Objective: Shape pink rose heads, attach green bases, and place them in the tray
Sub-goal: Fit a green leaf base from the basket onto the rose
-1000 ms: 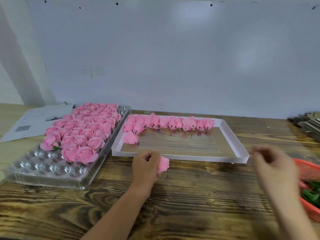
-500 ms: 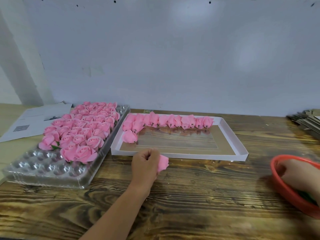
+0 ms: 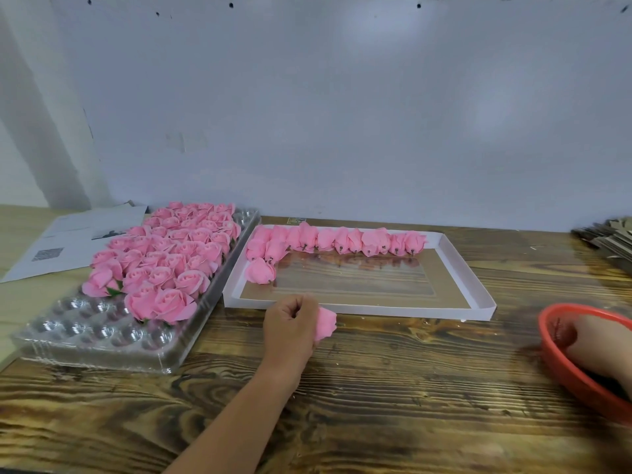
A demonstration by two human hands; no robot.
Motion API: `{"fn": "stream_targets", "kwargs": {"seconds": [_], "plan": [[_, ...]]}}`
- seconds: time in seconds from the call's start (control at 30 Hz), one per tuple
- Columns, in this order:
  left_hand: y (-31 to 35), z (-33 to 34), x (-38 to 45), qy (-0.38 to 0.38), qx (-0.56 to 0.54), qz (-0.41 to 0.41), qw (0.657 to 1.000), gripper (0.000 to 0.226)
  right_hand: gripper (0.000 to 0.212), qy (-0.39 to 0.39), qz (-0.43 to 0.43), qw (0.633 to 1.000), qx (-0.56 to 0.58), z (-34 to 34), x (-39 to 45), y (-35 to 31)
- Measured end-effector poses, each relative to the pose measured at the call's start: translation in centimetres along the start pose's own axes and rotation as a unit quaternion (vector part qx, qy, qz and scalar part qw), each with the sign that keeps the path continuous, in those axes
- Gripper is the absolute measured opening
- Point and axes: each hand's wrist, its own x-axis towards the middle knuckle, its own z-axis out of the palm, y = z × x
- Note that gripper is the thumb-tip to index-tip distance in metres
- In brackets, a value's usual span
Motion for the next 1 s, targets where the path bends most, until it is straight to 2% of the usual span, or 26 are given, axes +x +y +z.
{"fn": "stream_targets", "kwargs": {"seconds": [0.1,0.23,0.33,0.5,0.67,0.8,0.9,1.0], "plan": [[0.0,0.0,-0.1,-0.002,-0.001,0.001,1.000,0.039,0.013,0.027,-0.005,1.000,-0.006,-0.3,0.2,-0.1],[0.0,0.1,0.0,0.000,0.000,-0.007,1.000,0.039,0.020,0.105,-0.009,0.990,0.094,-0.7,1.0,0.6],[0.1,0.1,0.0,-0.003,-0.002,-0.009,1.000,0.040,0.016,0.087,-0.003,0.988,0.129,-1.1,0.9,0.9],[0.2,0.2,-0.1,-0.001,-0.001,-0.007,1.000,0.038,0.003,0.027,-0.002,1.000,0.010,-0.9,0.3,0.7],[0.2,0.2,-0.1,-0.005,0.001,-0.012,1.000,0.041,0.029,0.061,0.029,0.994,0.091,0.3,1.8,2.2],[0.3,0.2,-0.1,-0.004,0.005,-0.005,1.000,0.042,0.022,0.108,0.034,0.975,0.191,2.2,5.6,5.1],[0.2,0.1,-0.2,-0.002,-0.002,0.000,1.000,0.040,0.034,0.173,-0.018,0.962,0.210,3.1,9.7,9.0],[0.2,0.1,-0.2,-0.003,-0.003,-0.005,1.000,0.040,0.037,0.191,-0.037,0.958,0.213,3.8,12.5,11.2]]}}
